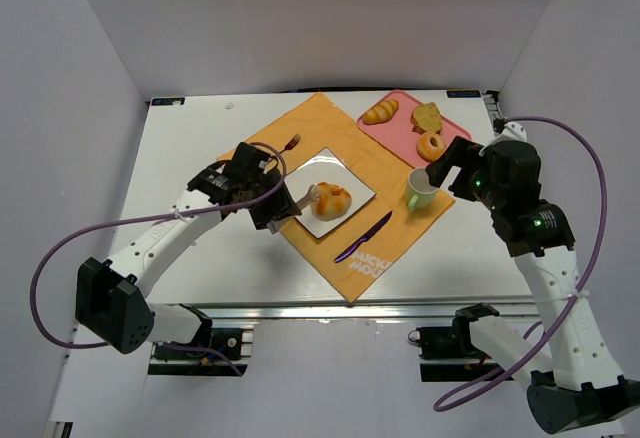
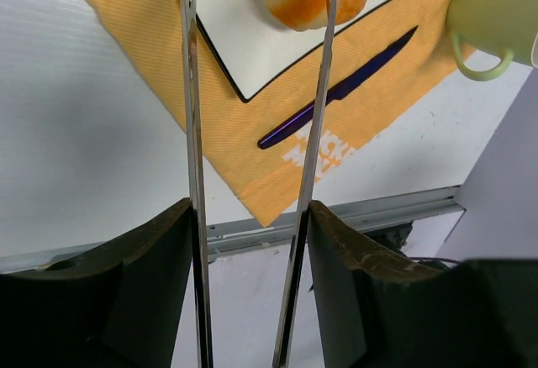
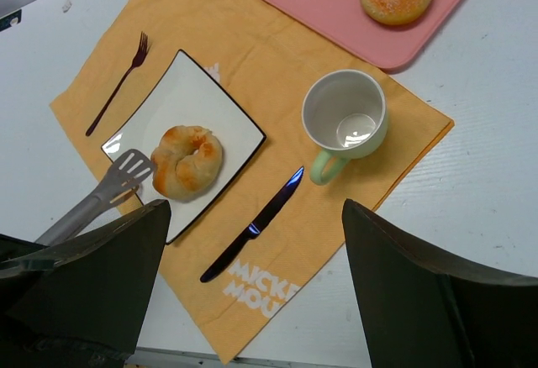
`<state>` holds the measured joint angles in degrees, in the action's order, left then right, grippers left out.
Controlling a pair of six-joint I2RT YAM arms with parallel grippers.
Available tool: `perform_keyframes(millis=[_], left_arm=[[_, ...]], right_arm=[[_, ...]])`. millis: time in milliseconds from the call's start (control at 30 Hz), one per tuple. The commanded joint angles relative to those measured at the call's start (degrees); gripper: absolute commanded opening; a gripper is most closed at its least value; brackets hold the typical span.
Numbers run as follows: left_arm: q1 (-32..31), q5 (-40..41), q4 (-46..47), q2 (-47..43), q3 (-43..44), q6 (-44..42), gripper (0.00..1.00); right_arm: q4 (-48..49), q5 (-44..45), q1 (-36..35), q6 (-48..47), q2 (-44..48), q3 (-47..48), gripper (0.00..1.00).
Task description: Place the bread
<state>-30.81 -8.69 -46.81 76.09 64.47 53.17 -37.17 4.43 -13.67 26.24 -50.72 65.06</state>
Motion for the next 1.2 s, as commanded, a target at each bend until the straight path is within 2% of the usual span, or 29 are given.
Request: perform_keyframes(millis=[0,200,433,467,567,667,700,900,1033,1167], left_arm=[[0.05,4.03,-4.16,-1.12,3.64,-1.40,0.64],[0.13,7.36,-8.64,-1.56,9.00,-1.14,0.61],[0.40,22.82,-17.26,-0.34,21.74,-2.36,0.59],[0.66,27.19,-18.31,0.28,23.06,-3.85,0.59],[3.55,33.70,-18.67,5.54,27.89,-9.03,0.59],[8.38,38.20,-15.00,12.38,32.20,-14.04,0.58],[11.79,38.39,-13.50,13.98,34.56,-15.19,0.58],[23.14,41.90,-2.33,29.18,44.94,-24.68,0.58],[29.30,39.37,4.95,39.28,51.61,-30.66,0.56],[34.66,33.74,7.87,49.39,57.33,-34.53,0.52]], right_arm=[[1.75,-0.73,-0.13,0.04,0.97,-0.72,0.89],[2.62,-1.26,-0.13,0.22,0.62,-1.25,0.89],[3.51,-2.05,-0.13,-0.13,-1.13,-0.46,0.89],[3.59,-2.23,-0.04,-0.22,-1.92,-0.20,0.89],[3.33,-2.58,-0.13,-0.31,-3.94,1.38,0.89],[3.07,-3.46,-0.13,-0.22,-6.58,3.40,0.89],[2.81,-3.89,-0.13,-0.22,-7.28,4.02,0.89],[2.19,-6.09,-0.04,-0.14,-11.33,7.19,0.89],[0.87,-7.32,-0.13,-0.57,-13.35,8.24,0.89],[0.34,-6.89,-0.13,-0.93,-14.05,8.07,0.89]])
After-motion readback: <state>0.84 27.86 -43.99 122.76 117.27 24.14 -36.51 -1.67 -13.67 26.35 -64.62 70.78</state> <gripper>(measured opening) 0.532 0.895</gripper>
